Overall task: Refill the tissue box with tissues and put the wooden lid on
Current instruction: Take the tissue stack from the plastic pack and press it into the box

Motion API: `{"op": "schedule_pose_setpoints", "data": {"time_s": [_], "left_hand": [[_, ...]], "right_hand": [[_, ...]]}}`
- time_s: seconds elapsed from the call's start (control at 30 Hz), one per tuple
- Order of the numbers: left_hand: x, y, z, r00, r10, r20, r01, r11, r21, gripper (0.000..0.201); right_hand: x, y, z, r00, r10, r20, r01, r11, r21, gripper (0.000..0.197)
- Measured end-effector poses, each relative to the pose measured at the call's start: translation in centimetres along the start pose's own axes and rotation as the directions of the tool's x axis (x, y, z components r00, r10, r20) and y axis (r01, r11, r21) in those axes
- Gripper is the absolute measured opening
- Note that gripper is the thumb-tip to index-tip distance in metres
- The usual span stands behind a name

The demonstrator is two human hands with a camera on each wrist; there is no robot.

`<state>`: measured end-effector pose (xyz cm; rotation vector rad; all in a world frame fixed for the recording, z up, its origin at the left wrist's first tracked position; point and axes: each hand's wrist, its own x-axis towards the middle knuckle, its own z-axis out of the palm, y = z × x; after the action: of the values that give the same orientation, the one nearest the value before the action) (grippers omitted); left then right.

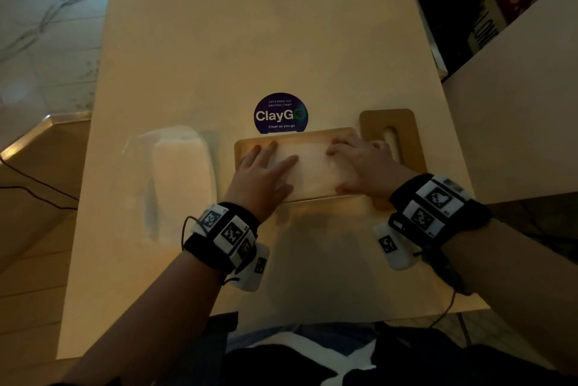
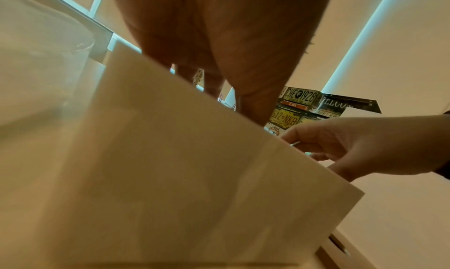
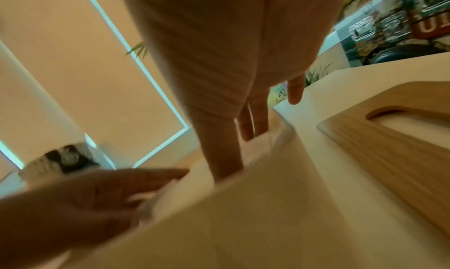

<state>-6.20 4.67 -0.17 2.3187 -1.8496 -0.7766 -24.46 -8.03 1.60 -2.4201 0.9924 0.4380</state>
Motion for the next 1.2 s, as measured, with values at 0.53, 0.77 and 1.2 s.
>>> {"op": "schedule_pose_setpoints", "data": {"time_s": [0.53,0.77,1.2], "left_hand": [[-0.4,0.5,0.3,0.997,-0.027,-0.073,0.023,0.999,-0.048,0.059],[-0.1,0.5,0.2,0.997,-0.027,-0.067,0.024,0.999,-0.04,0.06],[0.1,1.9,0.4,0.952,0.065,-0.3,-0.115,0.982,-0.153,0.075]], "right_hand": [[2.7,1.9,-0.4,0.873,0.051,-0.486,-0.05,0.999,0.014,0.015],[2.2,2.5,-0.5,0.879,-0.01,-0.477,-0.009,0.999,-0.037,0.014],[0.3,1.2,-1.5,0.74,-0.15,-0.655,0.128,0.988,-0.082,0.005]]}}
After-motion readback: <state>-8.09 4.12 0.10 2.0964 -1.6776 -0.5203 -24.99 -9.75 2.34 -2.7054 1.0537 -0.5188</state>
